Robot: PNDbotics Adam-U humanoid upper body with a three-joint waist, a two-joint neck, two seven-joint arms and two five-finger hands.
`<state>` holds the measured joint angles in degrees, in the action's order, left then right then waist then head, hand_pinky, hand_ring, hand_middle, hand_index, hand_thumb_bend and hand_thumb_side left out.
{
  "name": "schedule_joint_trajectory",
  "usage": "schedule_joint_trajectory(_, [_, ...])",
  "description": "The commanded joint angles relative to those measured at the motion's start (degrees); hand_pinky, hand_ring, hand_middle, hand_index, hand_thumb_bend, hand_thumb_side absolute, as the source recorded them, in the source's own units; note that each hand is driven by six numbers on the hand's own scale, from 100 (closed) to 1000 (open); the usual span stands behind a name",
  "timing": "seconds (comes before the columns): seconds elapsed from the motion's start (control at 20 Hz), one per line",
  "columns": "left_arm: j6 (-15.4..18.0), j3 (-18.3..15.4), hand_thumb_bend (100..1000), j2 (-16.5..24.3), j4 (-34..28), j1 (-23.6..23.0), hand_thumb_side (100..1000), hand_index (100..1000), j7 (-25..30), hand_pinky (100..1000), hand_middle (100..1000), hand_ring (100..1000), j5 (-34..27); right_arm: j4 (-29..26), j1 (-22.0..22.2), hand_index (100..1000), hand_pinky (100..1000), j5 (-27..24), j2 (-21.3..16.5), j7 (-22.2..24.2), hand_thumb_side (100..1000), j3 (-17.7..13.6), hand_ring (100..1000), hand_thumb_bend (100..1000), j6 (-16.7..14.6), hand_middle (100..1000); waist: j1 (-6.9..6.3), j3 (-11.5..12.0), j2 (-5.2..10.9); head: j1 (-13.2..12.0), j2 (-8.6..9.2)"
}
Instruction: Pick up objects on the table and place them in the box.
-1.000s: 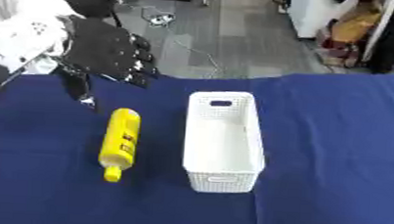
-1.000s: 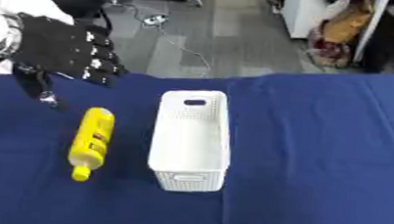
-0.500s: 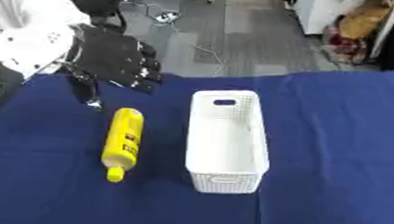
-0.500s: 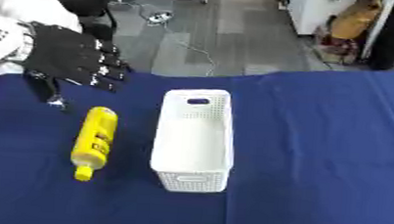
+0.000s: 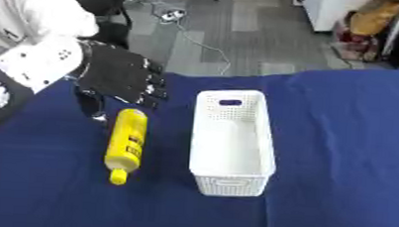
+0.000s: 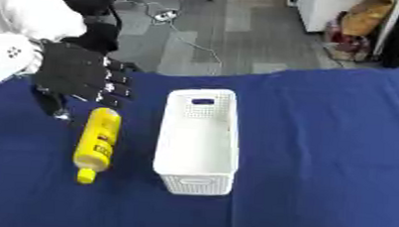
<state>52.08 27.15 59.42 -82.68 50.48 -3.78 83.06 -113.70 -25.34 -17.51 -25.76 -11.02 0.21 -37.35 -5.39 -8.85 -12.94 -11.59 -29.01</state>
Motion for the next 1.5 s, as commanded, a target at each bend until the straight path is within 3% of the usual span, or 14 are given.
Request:
schedule_joint_trajectory(0.05, [-0.11,-0.09,681,2.49,0.12,0.39,464,834,-1.06,754,836,778,0.84,-0.89,-1.09,568,307,-0.22,-1.47,0.30,896,-0.09,404,115,-0.09,492,0.09,-0.07,0.63,-0.80,0.35])
schedule_joint_trajectory(0.85, [-0.11,1.06,698,2.84,1.80,-1.38,448,836,-3.14,739,833,774,2.61,-0.89,-2.22,569,308,-0.64,-1.57,0.90,893,0.15,404,118,0.18,491,-0.85,-1.27,-0.93,-1.46,0.72])
schedule_joint_trajectory(1.5, [-0.11,1.80,699,4.00,2.86,-1.13,443,845,-2.00,748,844,781,4.77,-0.89,-1.49,569,309,-0.39,-2.53,0.97,891,0.01,405,120,0.34,491,-1.58,-0.40,-0.71,-1.77,0.40])
